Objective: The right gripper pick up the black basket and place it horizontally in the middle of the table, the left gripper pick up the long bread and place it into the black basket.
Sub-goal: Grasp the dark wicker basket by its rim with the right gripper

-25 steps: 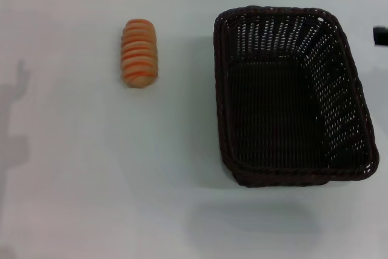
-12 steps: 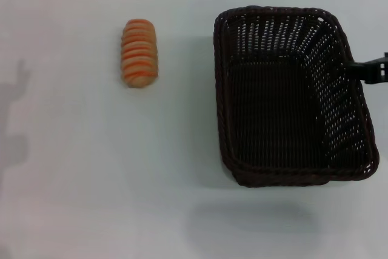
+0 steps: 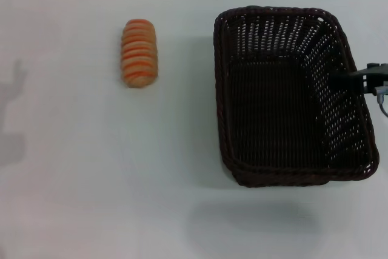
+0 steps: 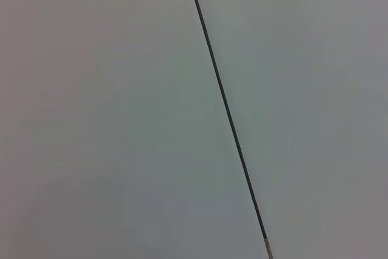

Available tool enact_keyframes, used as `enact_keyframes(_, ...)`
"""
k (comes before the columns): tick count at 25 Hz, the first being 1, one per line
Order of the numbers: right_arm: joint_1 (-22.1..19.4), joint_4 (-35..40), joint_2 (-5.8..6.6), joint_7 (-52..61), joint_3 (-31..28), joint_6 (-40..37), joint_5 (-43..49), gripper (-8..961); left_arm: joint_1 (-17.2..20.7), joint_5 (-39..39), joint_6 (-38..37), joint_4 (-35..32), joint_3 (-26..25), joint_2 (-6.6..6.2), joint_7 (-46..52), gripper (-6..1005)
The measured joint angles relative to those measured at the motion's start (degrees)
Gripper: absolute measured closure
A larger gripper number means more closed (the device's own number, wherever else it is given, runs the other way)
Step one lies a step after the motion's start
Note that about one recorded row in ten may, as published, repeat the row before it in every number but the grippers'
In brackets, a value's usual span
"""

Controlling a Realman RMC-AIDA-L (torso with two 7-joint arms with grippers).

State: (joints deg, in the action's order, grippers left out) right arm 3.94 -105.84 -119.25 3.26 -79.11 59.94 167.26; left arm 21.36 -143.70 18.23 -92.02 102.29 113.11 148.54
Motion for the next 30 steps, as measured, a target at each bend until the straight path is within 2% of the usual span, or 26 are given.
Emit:
enact_keyframes(7, -1.5, -0.7, 0.05, 2.2, 0.0, 0.8, 0.0, 352, 0.2, 0.0, -0.2, 0.0, -0.6, -0.48, 0.0, 171)
enact_keyframes(13, -1.1, -0.7, 0.06, 2.8, -0.1, 2.4, -0.1, 360, 0.3, 0.0, -0.3, 0.0, -0.6, -0.46, 0.1, 171)
enact_keyframes(30, -0.4, 3.4, 0.12, 3.0, 1.7, 0.5, -0.5, 384, 0.5, 0.0, -1.3, -0.6, -1.1, -0.78, 0.1, 172)
